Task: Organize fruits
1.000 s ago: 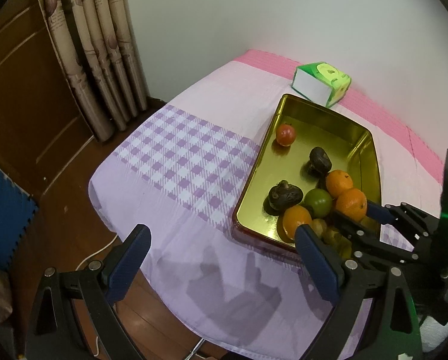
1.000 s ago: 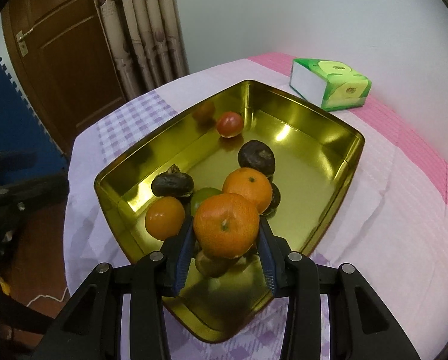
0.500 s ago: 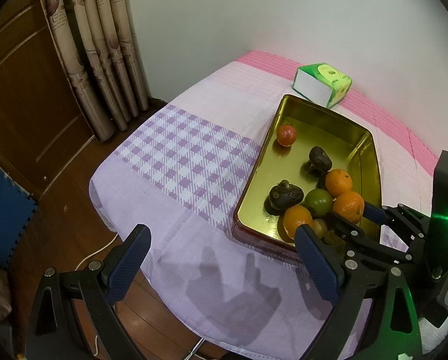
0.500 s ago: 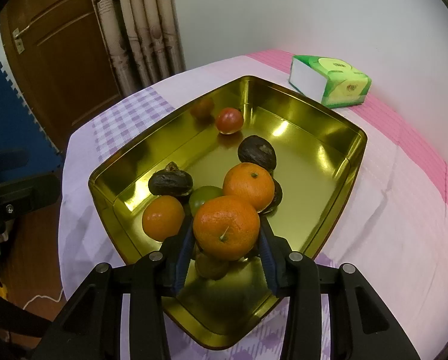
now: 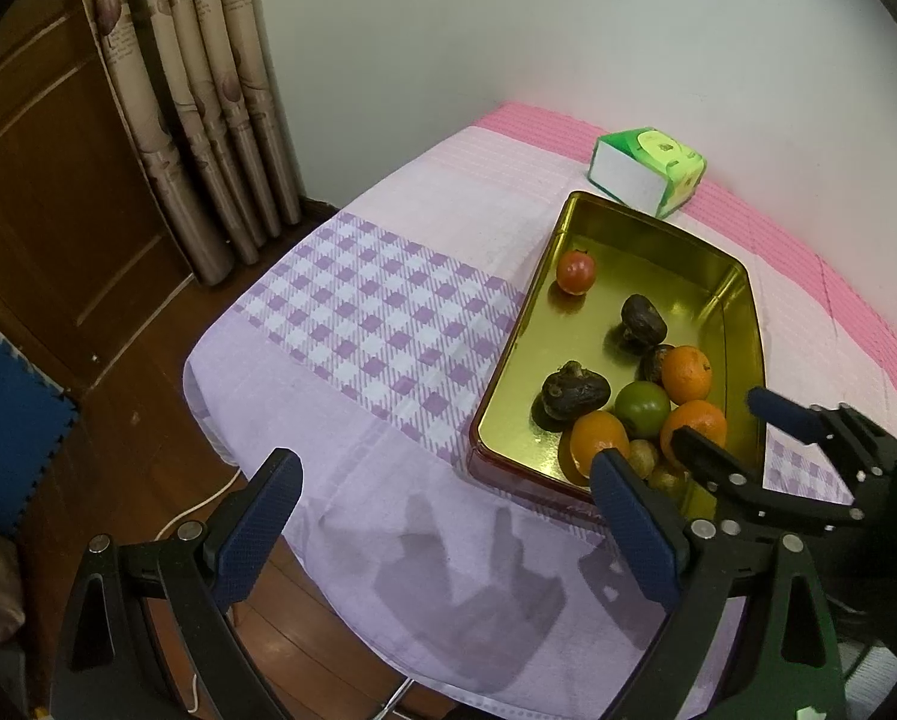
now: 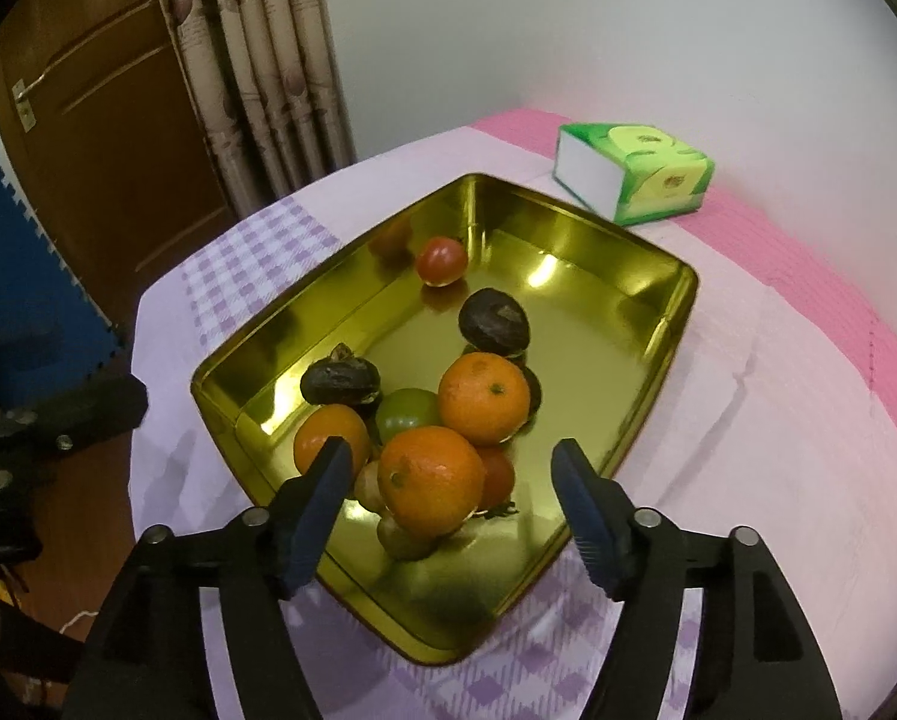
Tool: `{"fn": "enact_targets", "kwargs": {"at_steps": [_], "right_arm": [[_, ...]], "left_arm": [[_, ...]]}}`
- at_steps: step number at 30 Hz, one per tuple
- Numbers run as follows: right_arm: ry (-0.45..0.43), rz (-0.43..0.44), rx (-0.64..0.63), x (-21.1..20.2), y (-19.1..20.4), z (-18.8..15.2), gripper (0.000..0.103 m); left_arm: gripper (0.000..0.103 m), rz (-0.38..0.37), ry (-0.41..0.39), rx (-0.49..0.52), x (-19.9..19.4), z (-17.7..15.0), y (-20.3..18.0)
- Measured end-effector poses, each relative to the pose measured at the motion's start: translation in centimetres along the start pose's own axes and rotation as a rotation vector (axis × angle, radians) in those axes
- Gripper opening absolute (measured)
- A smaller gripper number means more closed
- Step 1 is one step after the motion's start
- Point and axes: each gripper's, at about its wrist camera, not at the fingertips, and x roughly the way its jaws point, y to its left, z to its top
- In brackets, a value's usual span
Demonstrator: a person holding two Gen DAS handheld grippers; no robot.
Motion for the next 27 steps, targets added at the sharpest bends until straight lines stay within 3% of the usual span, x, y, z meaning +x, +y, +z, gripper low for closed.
{"fn": "enact_targets", "kwargs": {"at_steps": [8,19,27], "right_arm": [[0.021,-0.068,0.041,-2.1,-1.0,-0.6,0.09],[0.032,-0.155,0.095,-5.3,-2.1,-2.9,0.092],[0.03,-0.157,0.119,-6.6,-2.7,-3.9,0.095]], "left_arm": [[0.096,0.001,-0.011,0.02,-0.3,-0.2,-0.6],[0.096,0.017,-0.04,0.095,-1.1,-1.0,-2.6],[0.096,0.025,-0.056,0.145,-1.6,-1.8,-4.0]]}}
